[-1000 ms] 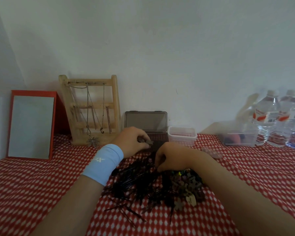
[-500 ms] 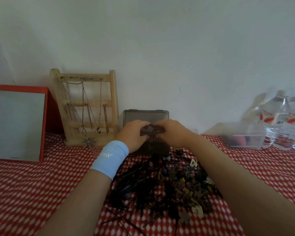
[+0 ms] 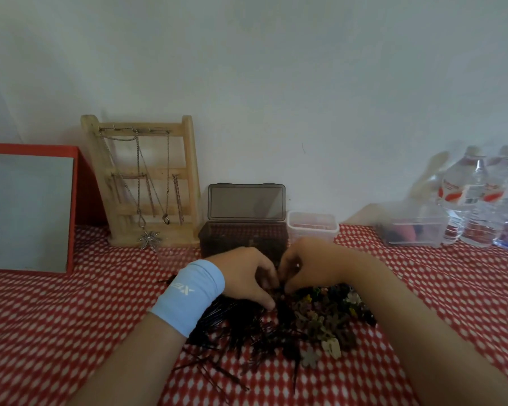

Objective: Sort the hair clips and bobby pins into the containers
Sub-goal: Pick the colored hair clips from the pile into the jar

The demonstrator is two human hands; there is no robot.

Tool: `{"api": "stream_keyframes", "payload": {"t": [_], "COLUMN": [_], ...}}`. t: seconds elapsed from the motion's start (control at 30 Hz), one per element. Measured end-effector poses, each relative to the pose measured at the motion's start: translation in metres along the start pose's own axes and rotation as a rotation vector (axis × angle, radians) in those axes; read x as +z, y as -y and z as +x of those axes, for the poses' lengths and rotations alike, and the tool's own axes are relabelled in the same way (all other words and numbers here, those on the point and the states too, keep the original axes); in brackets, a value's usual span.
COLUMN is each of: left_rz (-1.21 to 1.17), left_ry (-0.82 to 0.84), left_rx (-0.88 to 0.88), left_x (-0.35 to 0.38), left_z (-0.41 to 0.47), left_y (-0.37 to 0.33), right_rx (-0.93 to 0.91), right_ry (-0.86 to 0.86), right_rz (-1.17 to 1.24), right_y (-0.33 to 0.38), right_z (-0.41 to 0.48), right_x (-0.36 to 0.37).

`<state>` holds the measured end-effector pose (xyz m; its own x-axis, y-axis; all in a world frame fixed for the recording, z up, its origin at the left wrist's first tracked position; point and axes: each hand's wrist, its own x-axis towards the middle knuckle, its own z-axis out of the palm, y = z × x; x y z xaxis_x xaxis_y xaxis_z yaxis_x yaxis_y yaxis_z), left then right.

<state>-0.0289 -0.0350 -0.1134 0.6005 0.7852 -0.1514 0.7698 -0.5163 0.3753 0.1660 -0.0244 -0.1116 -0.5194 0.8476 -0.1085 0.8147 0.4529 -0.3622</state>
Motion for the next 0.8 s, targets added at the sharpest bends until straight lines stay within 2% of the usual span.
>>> {"api": "stream_keyframes", "payload": {"t": [0.23, 0.4, 0.5, 0.67, 0.8], "left_rz": [-0.064, -0.167, -0.243, -0.123, -0.059], "left_ry": [-0.077, -0.156, -0.130, 0.003, -0.054], "left_rx": [-0.028, 0.025, 0.063, 0.026, -0.006], "left_x": [0.000, -0.006, -0.004, 0.003, 0.004], "left_z": [0.000, -0.003, -0.004, -0.006, -0.011], "left_y": [0.003, 0.003, -0.002, -0.016, -0.024], "right_rx": [0.009, -0.023, -0.022, -0.028, 0.008], "right_ry": [-0.026, -0.140, -0.199, -0.080, -0.014], "right_rz": [0.091, 0.225, 0.309, 0.132, 0.099], "right_y": [-0.004, -0.009, -0.012, -0.009, -0.006], "right_z": [-0.006, -0.011, -0.013, -0.013, -0.019], "right_x": [0.005, -0.003, -0.006, -0.004, -0.011]}}
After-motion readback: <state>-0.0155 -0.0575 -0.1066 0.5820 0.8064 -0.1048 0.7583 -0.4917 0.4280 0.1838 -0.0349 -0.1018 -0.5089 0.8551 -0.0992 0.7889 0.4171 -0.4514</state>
